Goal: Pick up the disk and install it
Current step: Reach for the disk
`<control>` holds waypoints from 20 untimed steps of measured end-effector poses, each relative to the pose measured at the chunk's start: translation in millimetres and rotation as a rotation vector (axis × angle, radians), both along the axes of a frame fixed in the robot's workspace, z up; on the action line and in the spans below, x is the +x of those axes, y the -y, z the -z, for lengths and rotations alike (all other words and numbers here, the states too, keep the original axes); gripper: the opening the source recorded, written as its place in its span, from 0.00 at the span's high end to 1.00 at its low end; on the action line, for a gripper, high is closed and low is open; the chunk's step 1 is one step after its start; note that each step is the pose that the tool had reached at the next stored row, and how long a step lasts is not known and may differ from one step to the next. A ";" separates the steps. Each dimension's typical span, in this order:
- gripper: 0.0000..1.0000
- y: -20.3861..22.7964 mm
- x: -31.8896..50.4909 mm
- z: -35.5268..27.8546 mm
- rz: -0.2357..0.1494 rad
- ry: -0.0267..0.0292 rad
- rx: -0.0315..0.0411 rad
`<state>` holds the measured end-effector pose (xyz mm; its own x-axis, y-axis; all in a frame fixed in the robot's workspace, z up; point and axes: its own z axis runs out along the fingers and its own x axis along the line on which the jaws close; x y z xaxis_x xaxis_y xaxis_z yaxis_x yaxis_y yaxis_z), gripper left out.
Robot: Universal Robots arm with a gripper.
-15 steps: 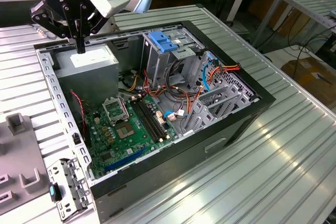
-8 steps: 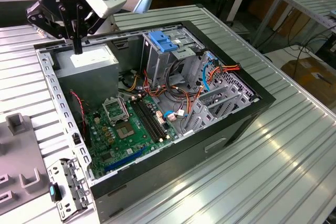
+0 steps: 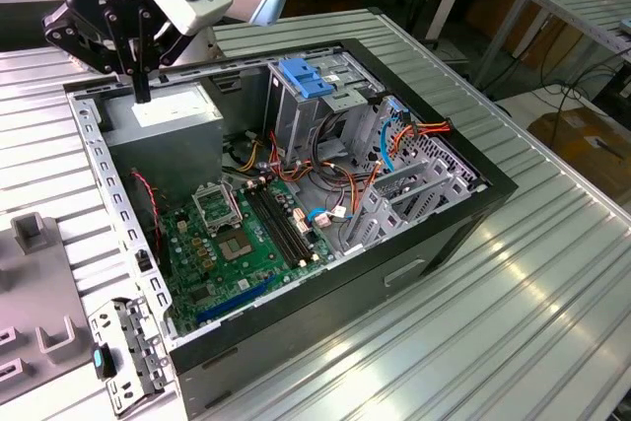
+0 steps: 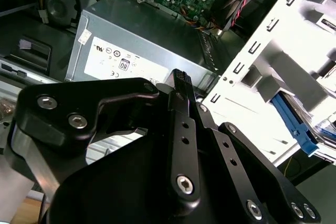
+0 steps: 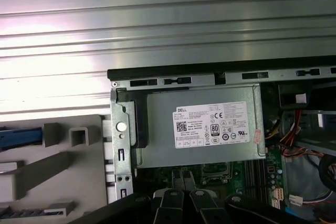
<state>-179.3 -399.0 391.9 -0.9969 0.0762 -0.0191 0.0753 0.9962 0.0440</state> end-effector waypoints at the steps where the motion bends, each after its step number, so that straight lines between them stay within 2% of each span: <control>1: 0.89 0.0 -0.6 0.0 0.000 0.0000 0.0000; 20: 0.89 0.0 -13.9 0.3 0.000 -0.0012 0.0000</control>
<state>-193.2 -398.9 391.6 -0.9969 0.0762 -0.0179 0.0754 0.9962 0.0439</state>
